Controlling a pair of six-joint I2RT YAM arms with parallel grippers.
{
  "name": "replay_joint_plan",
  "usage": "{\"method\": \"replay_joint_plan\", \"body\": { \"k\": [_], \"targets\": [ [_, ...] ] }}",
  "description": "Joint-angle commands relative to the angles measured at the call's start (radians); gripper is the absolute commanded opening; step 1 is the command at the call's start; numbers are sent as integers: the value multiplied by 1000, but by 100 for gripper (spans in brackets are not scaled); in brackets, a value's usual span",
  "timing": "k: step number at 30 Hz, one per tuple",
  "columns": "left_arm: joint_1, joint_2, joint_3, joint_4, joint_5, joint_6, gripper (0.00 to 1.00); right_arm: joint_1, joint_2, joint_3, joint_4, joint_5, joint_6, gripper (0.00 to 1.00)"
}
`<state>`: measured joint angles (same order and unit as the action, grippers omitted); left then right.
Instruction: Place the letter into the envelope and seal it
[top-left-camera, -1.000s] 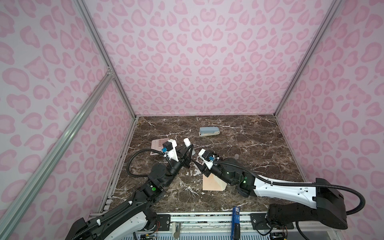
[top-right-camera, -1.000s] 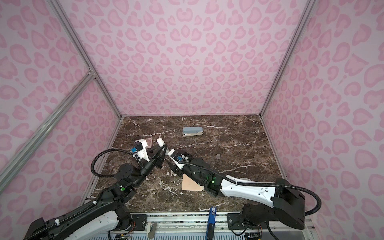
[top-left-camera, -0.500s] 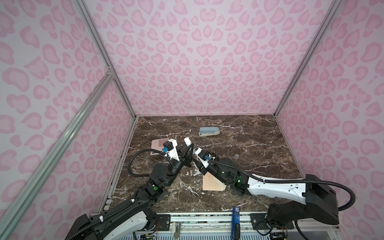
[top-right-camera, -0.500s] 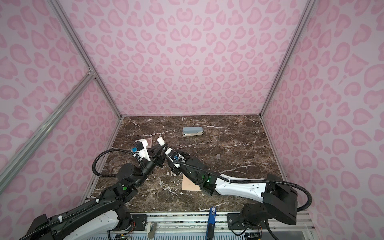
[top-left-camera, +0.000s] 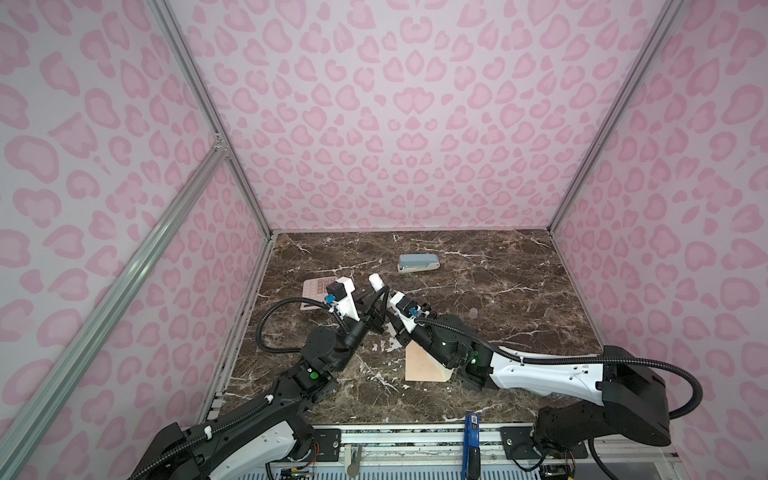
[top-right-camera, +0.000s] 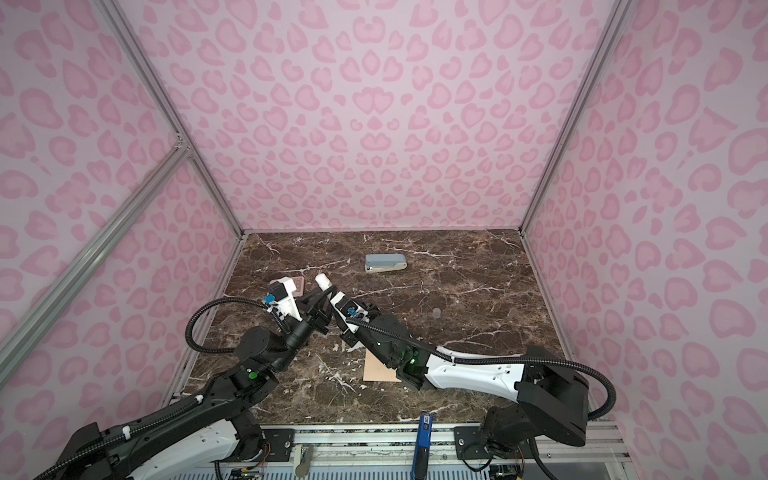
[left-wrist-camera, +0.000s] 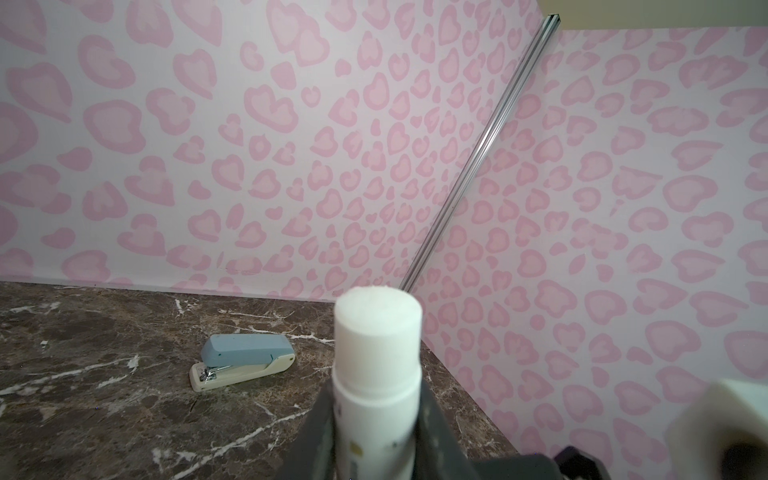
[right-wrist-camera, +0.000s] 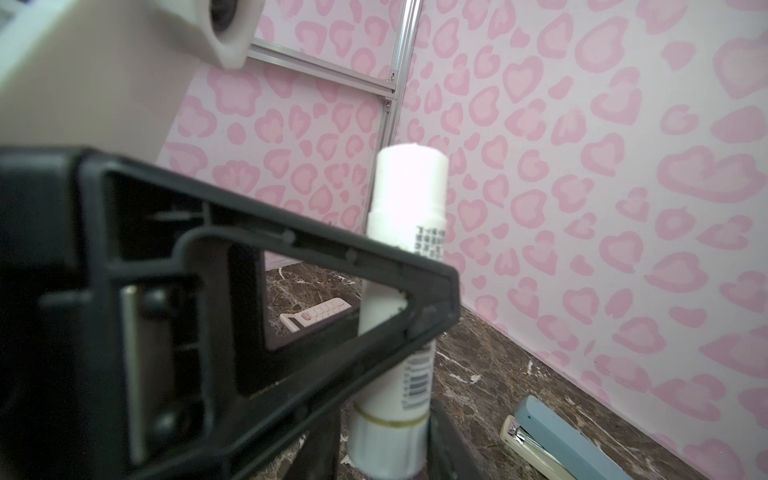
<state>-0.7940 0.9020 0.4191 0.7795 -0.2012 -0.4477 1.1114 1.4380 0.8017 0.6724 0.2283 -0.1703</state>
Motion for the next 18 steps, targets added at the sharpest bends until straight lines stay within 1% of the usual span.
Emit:
{"method": "replay_joint_plan", "body": {
  "k": [1, 4, 10, 13, 18],
  "targets": [
    [-1, 1, -4, 64, 11, -16, 4, -1, 5, 1, 50, 3, 21, 31],
    [-1, 4, -4, 66, 15, -19, 4, -2, 5, -1, 50, 0, 23, 26],
    [1, 14, 0, 66, 22, -19, 4, -1, 5, 2, 51, -6, 25, 24],
    [0, 14, 2, 59, 30, -23, 4, -4, -4, 2, 47, -20, 36, 22],
    [3, 31, 18, 31, 98, -25, 4, -15, -34, 7, 2, -85, 82, 19]
  ]
}}
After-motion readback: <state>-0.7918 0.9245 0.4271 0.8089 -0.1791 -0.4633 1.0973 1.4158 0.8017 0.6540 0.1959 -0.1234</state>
